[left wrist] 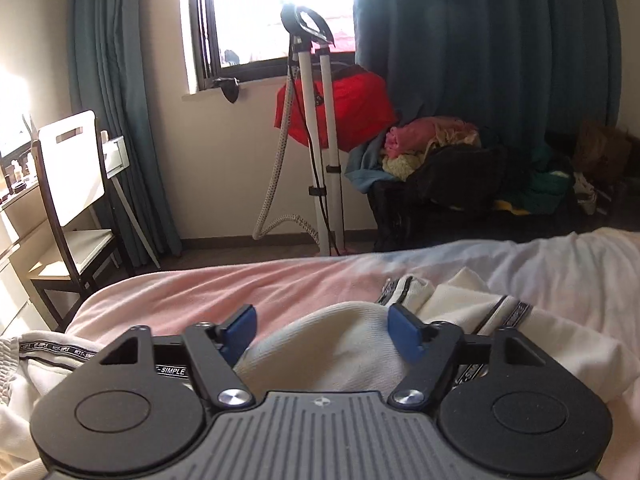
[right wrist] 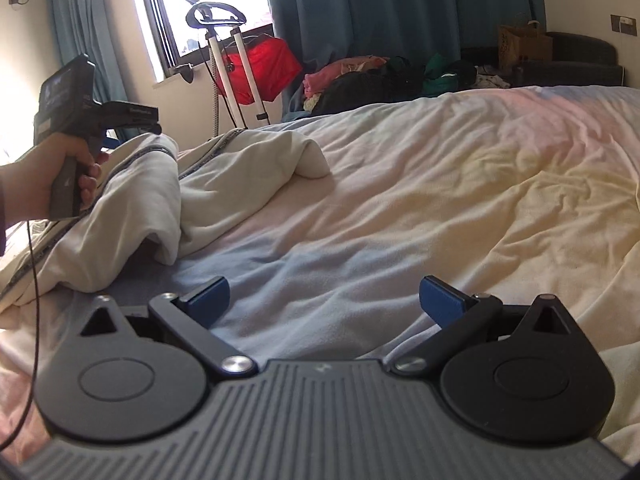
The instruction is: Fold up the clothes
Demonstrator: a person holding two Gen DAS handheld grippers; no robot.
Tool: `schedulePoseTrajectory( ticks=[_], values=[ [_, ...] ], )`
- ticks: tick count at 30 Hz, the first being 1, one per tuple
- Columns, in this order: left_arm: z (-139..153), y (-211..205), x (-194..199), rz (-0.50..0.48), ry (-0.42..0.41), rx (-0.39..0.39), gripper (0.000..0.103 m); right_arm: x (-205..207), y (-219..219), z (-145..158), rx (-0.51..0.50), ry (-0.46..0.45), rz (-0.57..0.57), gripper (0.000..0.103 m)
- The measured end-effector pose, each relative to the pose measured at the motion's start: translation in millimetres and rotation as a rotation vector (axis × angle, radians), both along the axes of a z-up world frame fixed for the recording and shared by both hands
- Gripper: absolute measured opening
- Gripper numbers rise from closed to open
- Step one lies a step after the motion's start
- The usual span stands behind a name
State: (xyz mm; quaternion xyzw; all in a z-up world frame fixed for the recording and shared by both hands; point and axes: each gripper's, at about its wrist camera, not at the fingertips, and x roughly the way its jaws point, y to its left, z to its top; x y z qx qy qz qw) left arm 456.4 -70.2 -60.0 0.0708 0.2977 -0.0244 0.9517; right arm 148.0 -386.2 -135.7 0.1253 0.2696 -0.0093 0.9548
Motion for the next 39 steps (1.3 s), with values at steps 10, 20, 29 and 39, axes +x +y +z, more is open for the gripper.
schedulePoseTrajectory(
  ticks=[10,20,29,39],
  values=[
    [46,15,-150,-0.144,-0.108,-0.057,0.008,-21,6,18,-0.126,-0.041,-0.044,0.103],
    [-15,63,-344,-0.198,0.111,-0.174,0.007,-77,14,44,-0.021,-0.105,-0.001,0.103],
    [33,56,-379,-0.207,-0.102,-0.182,0.022,-104,27,30,0.065,-0.136,0.033,0.103],
    [73,60,-396,-0.155,-0.253,-0.302,0.088,-108,46,28,-0.001,-0.114,0.042,0.103]
  ],
)
